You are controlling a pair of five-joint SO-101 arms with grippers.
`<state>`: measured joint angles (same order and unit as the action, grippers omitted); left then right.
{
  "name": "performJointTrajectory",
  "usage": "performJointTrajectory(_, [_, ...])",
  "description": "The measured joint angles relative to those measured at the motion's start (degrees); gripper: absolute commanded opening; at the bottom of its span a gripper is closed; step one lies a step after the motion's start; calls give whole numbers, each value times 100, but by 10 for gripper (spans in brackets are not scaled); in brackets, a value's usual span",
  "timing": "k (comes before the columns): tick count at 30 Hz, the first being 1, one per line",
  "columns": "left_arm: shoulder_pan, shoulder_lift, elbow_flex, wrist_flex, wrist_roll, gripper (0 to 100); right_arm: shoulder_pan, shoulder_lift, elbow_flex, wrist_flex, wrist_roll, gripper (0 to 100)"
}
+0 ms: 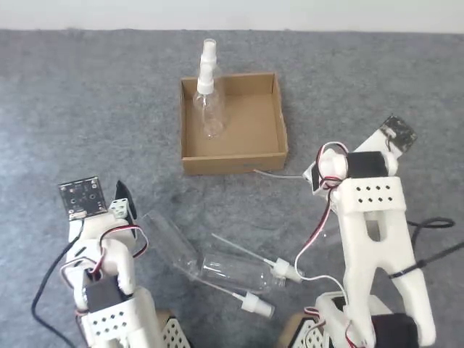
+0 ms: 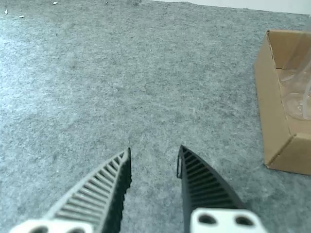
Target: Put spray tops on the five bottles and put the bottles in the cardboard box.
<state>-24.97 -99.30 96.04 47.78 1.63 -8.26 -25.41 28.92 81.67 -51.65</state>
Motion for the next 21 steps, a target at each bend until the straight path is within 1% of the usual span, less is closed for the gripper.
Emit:
performJointTrajectory(3, [0,0,0,0,0,149,-35,0,-79,325,281,6])
performJointTrajectory(10, [0,0,0,0,0,149,-35,0,-97,1134,932,6])
performJointTrajectory(15, [0,0,0,0,0,149,-44,0,-97,1697,1609,6])
performJointTrajectory(18, [0,0,0,0,0,149,-53,0,62,1767,2066,6])
performJointTrajectory(21, [0,0,0,0,0,149,-53,0,571,1697,2479,6])
